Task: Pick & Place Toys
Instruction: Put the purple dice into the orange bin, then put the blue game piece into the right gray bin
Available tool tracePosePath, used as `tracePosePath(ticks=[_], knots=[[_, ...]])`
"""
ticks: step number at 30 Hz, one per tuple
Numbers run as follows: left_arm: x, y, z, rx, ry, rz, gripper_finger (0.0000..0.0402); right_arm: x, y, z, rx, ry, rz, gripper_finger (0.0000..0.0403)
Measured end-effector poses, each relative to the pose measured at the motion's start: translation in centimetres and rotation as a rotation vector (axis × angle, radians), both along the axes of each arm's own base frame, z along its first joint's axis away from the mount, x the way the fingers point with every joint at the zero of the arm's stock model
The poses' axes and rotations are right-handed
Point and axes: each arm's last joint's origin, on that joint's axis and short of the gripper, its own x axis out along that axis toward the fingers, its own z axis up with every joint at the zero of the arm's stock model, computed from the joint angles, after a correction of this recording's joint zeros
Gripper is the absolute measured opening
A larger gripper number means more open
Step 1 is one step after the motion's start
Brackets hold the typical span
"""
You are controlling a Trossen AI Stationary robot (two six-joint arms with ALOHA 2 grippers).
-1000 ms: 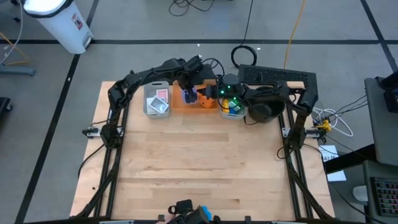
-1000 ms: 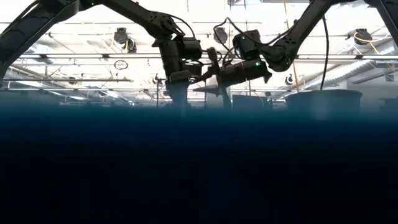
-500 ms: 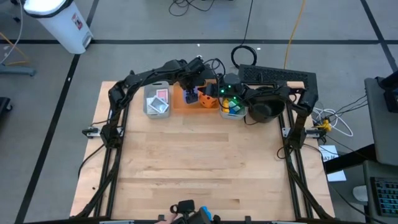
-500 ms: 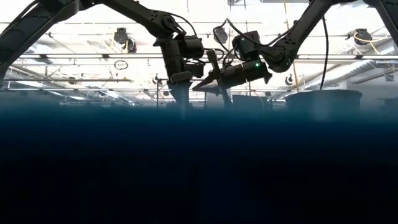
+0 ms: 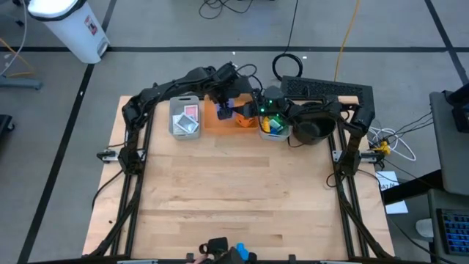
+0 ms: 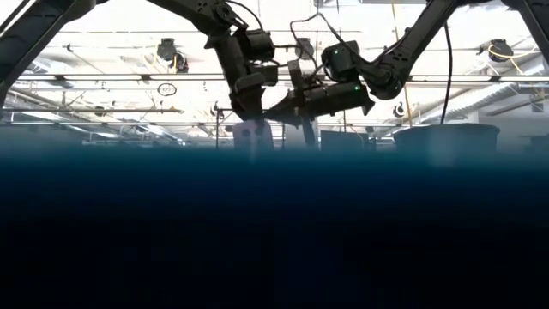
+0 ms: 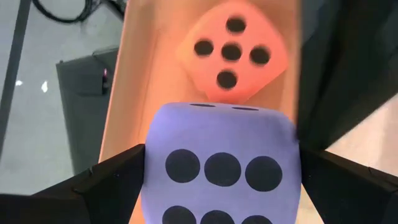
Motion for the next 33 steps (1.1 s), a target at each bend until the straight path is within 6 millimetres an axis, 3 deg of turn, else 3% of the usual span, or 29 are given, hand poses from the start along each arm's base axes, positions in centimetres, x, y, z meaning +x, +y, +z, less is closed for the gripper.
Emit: tracePosePath(ticks=[7,17,33], knots=[[-0.2,-0.8,1.3,-0.019,-0.051,-0.012,0.04,0.3,0.4,1.0,-0.167,-0.074,0.017,0.0],[0.1,-1.2,1.3,0.045,-0.011,-0.018,0.04,0.2,0.5,-0.8,-0.151,0.112,-0.044,0.0],[-0.1,-0.8,1.3,0.136,0.045,0.079,0.04,0.3,0.3,0.2,-0.138,0.012,-0.061,0.0]])
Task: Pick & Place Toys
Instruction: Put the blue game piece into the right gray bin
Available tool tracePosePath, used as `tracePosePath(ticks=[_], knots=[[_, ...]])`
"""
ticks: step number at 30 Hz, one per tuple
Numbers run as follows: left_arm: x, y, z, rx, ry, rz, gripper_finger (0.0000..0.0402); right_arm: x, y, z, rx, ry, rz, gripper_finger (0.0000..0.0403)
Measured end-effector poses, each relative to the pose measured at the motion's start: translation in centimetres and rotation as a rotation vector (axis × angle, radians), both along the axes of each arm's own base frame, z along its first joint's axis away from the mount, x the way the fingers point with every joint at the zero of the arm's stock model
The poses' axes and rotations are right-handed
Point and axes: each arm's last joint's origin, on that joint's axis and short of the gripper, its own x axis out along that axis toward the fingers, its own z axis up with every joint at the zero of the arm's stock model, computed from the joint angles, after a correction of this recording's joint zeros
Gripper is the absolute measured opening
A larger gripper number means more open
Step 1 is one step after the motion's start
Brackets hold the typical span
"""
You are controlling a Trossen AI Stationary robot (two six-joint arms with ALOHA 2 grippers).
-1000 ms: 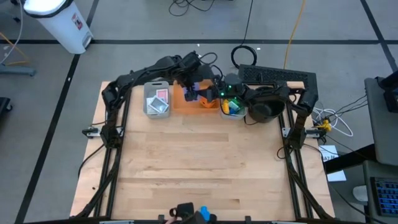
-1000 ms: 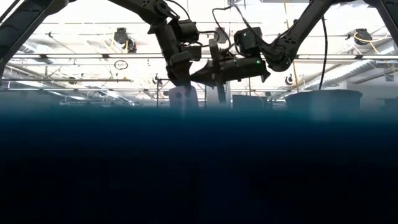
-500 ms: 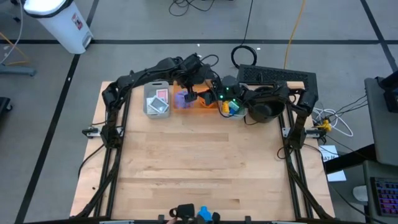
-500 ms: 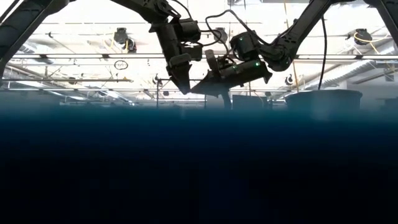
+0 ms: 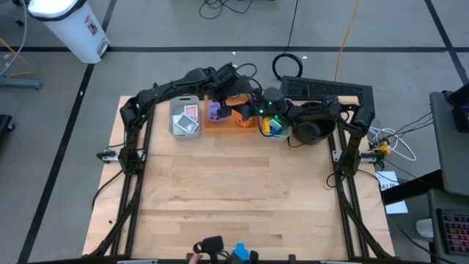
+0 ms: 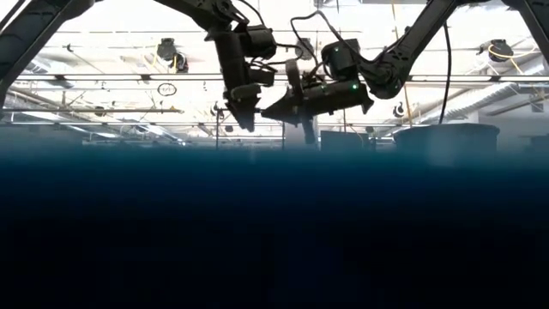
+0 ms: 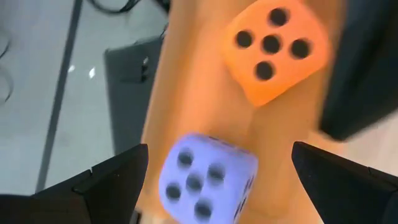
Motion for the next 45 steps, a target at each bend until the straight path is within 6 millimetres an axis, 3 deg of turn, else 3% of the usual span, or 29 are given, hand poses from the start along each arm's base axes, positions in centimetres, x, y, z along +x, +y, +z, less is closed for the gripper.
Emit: tracePosePath(ticks=[7,11,18,23,31,37,45], knots=[[-1.5,-0.9,0.8,0.066,0.151,0.078,0.0399,-0.1,0.1,0.9,0.009,-0.045,0.017,0.0],[-2.4,-1.4,2.4,0.068,0.106,0.103,0.0399,-0.8,0.2,2.1,-0.052,-0.025,0.013,0.0],[-5.4,-2.7,8.0,0.036,-0.165,0.21,0.0399,-3.7,0.5,6.6,-0.189,0.024,-0.052,0.0],[-9.2,-4.0,12.7,-0.055,-0.405,0.217,0.0399,-6.2,2.0,9.9,-0.313,0.064,-0.084,0.0],[-14.6,-7.9,18.2,-0.052,-0.642,0.155,0.0399,-9.6,4.4,14.2,-0.351,0.001,-0.08,0.0],[-16.9,-11.1,18.1,-0.126,-0.753,0.047,0.0367,-10.9,7.1,15.3,-0.224,-0.007,-0.001,0.0],[-19.8,-15.0,13.8,-0.235,-0.839,-0.026,0.0266,-9.7,12.7,16.1,-0.167,-0.081,0.221,0.0]])
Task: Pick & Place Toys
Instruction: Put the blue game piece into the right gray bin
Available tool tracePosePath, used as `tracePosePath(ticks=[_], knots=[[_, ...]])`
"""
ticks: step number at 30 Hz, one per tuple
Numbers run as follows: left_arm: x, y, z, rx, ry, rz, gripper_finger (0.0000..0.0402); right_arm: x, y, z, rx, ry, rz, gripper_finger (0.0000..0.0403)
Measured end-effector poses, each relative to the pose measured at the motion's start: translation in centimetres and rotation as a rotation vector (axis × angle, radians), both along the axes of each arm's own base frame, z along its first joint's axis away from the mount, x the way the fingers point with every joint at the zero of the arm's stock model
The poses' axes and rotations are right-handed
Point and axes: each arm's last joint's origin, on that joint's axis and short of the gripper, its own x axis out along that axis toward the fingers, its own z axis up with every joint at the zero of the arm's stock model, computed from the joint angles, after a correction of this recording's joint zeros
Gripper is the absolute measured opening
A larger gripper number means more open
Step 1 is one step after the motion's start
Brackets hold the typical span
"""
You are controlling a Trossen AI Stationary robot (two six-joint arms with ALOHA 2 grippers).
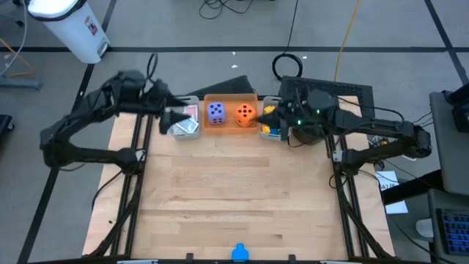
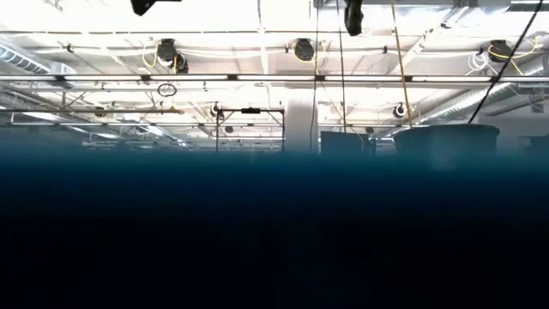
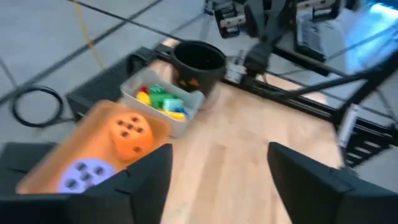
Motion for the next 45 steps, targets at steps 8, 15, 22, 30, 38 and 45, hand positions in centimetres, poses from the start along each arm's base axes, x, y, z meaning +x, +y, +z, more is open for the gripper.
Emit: tracePosePath(ticks=[8,15,22,30,38,45], knots=[[-1.2,-3.5,-3.9,-0.086,-0.079,-0.127,0.0219,3.9,6.6,-1.3,0.025,-0.062,0.027,0.0023],[0.7,-5.8,-6.2,-0.182,-0.165,-0.25,0.0216,8.1,10.7,-4.0,0.177,-0.183,0.108,0.01],[2.1,-8.1,-6.1,-0.296,-0.265,-0.339,0.0216,9.3,12.6,-4.1,0.339,-0.417,0.218,0.0206],[3.3,-11.4,-6.5,-0.399,-0.257,-0.318,0.0216,8.6,18.3,0.9,0.269,-0.611,0.365,0.0293],[4.7,-15.3,-7.2,-0.484,-0.262,-0.335,0.0216,8.0,24.5,2.7,-0.026,-0.166,0.368,0.0313],[5.4,-17.7,-7.6,-0.512,-0.292,-0.344,0.0216,7.3,27.7,0.8,-0.116,0.064,0.385,0.0313]])
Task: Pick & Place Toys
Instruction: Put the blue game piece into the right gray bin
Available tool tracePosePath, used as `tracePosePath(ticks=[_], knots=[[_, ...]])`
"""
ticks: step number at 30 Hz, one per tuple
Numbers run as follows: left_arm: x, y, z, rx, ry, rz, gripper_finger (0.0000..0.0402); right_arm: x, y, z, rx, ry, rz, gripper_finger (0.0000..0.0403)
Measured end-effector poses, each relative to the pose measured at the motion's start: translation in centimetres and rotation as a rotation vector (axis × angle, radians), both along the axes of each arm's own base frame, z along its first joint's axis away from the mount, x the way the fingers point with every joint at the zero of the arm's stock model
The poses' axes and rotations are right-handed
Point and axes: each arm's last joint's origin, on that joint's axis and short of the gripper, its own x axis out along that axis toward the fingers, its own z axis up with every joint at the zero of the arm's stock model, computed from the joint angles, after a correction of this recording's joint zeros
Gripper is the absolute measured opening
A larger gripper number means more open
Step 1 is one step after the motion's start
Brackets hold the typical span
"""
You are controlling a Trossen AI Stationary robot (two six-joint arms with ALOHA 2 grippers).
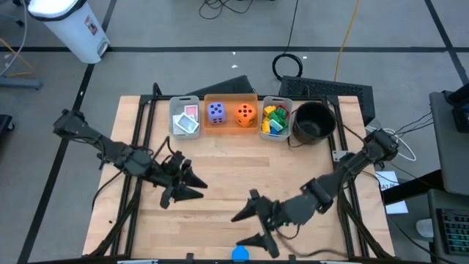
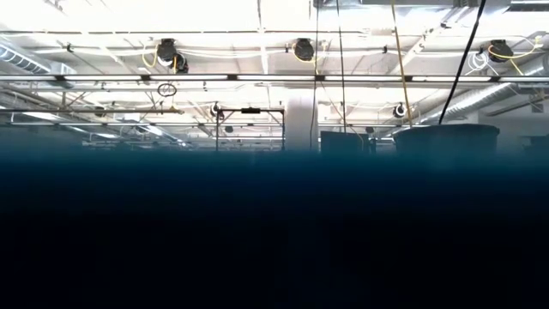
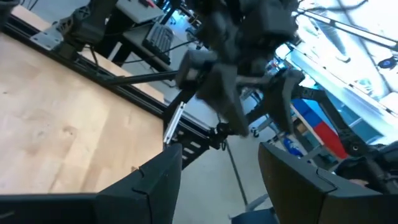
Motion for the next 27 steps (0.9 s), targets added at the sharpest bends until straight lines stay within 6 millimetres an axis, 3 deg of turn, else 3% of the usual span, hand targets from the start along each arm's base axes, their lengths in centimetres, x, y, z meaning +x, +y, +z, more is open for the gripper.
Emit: tracePosePath(ticks=[8,15,27], knots=[[0.1,-1.0,-0.3,-0.015,0.005,0.011,0.0216,1.9,3.3,-4.4,-0.139,0.138,0.079,0.0306],[0.1,-1.0,-0.4,0.006,0.006,0.034,0.0216,4.1,4.8,-6.3,-0.213,0.258,0.197,0.0304],[0.0,-0.9,-1.5,0.025,0.122,0.038,0.0216,6.6,7.1,-14.2,-0.357,0.388,0.359,0.0304]])
